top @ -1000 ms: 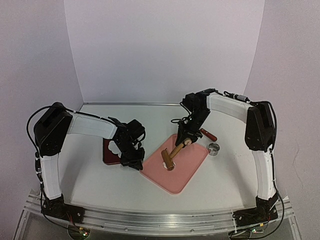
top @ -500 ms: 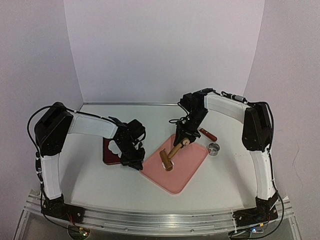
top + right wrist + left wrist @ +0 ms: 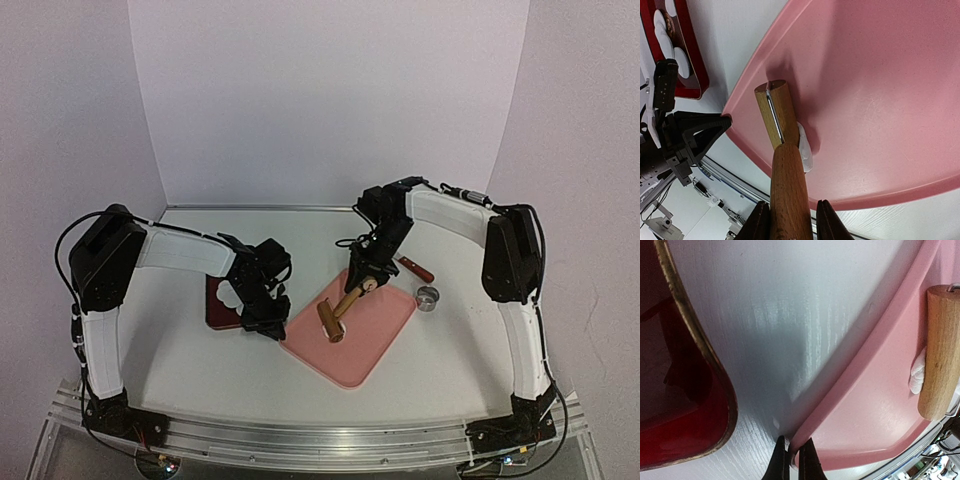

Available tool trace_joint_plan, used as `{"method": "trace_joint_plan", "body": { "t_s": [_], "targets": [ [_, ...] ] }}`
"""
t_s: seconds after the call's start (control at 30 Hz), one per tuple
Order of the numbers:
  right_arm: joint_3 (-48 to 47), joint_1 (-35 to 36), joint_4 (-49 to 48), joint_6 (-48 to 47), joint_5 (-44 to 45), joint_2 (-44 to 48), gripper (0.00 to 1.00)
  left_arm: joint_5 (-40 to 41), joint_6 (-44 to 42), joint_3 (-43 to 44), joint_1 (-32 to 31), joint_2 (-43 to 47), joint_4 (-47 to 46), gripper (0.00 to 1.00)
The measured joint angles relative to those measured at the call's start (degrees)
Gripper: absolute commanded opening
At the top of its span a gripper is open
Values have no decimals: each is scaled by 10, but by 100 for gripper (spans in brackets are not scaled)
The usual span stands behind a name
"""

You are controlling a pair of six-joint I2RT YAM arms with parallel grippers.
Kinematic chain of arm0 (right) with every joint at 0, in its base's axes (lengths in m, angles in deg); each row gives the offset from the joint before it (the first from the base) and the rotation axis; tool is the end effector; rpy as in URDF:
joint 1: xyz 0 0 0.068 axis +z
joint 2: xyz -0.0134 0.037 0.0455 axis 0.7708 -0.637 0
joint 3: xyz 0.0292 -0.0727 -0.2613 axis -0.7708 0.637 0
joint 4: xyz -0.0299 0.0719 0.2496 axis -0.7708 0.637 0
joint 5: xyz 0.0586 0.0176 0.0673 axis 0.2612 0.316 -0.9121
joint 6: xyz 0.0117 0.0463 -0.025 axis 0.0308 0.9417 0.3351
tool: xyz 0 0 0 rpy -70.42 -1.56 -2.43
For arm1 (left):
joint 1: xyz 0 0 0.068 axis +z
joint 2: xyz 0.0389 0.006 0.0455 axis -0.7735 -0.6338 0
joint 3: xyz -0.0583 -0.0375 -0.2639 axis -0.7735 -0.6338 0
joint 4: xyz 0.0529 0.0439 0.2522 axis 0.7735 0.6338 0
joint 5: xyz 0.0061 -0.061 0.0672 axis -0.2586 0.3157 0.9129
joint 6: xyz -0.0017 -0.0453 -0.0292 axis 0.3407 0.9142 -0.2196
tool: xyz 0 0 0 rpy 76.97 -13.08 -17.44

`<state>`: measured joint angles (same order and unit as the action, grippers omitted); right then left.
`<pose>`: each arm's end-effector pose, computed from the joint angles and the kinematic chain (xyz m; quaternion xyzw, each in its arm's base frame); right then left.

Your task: Roll out the dumpling wrappers from the dough

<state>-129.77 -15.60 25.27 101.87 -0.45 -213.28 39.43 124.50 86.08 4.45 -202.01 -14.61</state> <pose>0.3629 0.2777 0.2010 0.0981 -0.9460 -0.2877 0.1127 0.2528 -0.2800 0.1401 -0.0558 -0.9801 0.1882 0.0291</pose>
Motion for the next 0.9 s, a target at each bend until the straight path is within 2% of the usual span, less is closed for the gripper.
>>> {"method": "trace_joint_plan", "body": {
  "t_s": [0.9],
  "targets": [
    [-7,9,-1,1,0,-8,0,0,2,0,0,0,0,0]
  ]
}}
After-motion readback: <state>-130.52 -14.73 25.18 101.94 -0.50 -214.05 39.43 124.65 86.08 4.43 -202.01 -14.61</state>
